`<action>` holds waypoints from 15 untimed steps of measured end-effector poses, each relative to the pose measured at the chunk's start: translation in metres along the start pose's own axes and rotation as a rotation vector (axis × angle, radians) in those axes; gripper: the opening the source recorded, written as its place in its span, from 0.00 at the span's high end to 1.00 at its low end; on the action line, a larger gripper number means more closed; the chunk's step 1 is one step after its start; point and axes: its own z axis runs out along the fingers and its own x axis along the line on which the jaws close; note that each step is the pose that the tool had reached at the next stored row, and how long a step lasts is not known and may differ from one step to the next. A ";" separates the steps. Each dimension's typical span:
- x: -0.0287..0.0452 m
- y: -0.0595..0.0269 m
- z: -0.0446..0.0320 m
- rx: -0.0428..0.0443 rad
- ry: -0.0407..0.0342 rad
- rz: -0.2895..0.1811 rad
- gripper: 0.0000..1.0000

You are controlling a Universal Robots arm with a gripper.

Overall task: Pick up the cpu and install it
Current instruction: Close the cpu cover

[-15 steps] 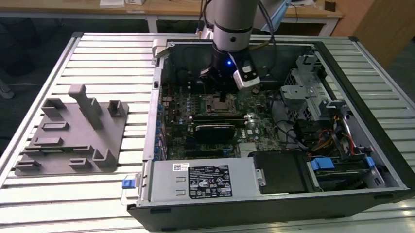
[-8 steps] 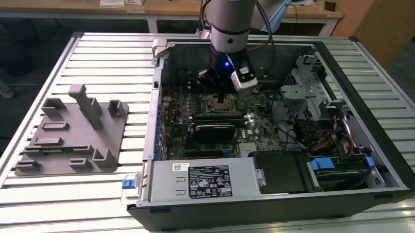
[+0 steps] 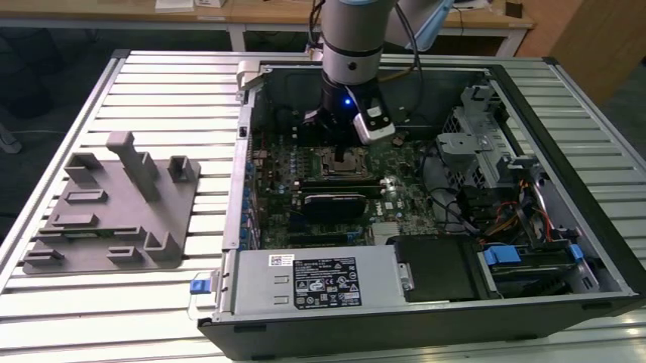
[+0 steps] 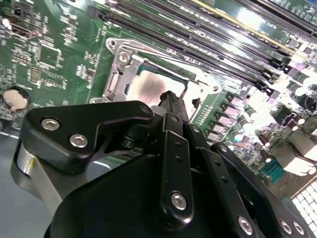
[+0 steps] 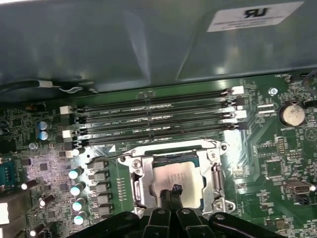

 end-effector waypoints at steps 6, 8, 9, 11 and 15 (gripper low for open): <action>0.0073 -0.0011 0.0043 -0.0027 0.0004 0.000 0.89; 0.0104 -0.0015 0.0060 -0.0038 0.0005 0.000 0.89; 0.0110 -0.0015 0.0067 -0.0041 0.0004 0.000 0.89; 0.0120 -0.0018 0.0081 -0.0045 0.0006 0.000 0.89; 0.0147 -0.0022 0.0101 -0.0058 0.0009 0.000 0.89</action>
